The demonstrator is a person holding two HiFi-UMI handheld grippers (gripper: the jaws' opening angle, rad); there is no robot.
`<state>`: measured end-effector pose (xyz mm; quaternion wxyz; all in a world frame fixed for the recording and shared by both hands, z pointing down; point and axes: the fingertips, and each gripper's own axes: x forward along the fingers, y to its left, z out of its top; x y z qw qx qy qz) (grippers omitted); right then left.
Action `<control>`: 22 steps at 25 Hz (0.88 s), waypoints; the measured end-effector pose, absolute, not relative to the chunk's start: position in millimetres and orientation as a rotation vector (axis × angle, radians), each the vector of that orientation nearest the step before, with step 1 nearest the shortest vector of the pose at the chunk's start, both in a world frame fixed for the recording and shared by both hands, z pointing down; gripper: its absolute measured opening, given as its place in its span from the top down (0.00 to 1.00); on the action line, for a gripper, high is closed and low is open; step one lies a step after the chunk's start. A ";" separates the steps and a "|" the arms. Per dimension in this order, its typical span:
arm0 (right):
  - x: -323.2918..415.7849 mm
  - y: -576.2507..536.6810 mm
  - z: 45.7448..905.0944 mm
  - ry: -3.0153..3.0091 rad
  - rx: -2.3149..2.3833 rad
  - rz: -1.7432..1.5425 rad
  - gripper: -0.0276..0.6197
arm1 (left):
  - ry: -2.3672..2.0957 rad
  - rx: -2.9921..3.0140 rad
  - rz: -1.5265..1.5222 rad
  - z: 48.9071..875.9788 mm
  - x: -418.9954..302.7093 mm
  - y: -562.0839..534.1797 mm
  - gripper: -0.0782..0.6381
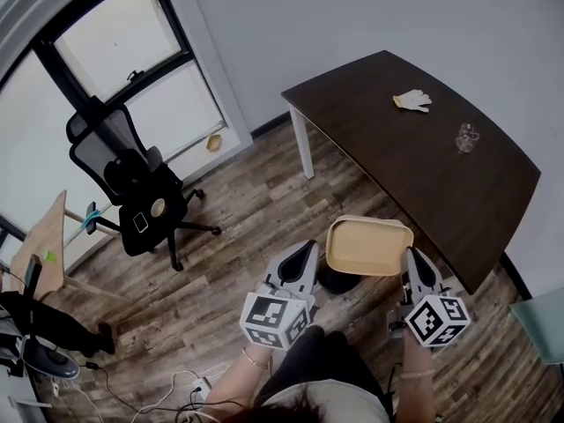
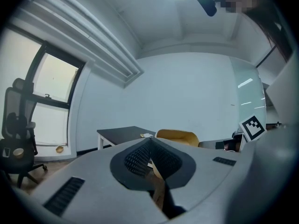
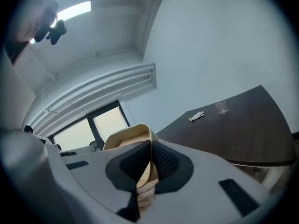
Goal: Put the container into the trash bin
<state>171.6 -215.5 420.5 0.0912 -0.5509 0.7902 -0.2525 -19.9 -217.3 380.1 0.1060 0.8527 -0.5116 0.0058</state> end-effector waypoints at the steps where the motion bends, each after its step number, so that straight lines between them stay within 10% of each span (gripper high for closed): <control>1: 170.0 -219.9 423.4 2.350 -1.643 -0.753 0.92 | -1.497 2.513 0.022 383.1 -21.1 -220.6 0.87; 22: 122.9 -327.8 554.6 2.564 -1.896 -0.824 0.92 | -1.294 2.544 0.156 484.6 -35.7 -316.2 0.86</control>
